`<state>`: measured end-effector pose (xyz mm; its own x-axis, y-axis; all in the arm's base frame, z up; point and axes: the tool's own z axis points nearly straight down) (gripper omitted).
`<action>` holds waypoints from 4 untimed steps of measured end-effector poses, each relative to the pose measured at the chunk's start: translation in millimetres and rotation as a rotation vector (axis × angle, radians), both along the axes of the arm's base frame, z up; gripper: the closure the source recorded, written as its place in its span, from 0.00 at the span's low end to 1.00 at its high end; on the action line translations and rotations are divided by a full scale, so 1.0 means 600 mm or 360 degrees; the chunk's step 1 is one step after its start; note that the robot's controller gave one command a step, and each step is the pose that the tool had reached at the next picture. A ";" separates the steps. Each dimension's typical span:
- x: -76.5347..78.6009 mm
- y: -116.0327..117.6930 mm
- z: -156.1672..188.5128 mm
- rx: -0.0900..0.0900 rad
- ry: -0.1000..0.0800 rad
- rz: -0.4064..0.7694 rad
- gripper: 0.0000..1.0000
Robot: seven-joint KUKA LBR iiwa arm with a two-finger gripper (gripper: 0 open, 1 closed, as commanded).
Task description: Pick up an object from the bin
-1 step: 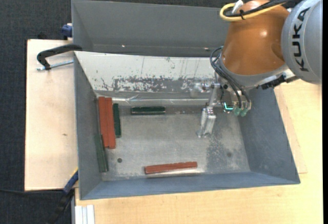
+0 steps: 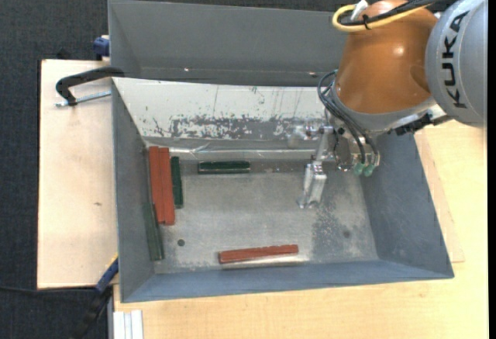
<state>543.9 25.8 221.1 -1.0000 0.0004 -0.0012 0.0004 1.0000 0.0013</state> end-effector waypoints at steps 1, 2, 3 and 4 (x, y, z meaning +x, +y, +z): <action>-0.037 0.021 -0.056 -0.0001 -0.0008 0.0110 0.00; -0.060 0.044 -0.139 0.0000 -0.0002 0.0160 0.00; -0.076 0.030 -0.200 -0.0002 0.0007 0.0276 0.00; -0.076 0.041 -0.246 -0.0001 -0.0001 0.0883 1.00</action>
Offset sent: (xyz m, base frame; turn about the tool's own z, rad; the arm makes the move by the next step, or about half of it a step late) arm -0.0406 0.0304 -0.0985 -0.0997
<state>498.4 50.6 73.7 -0.8502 -0.5265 -0.0016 -0.5265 0.8502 0.0007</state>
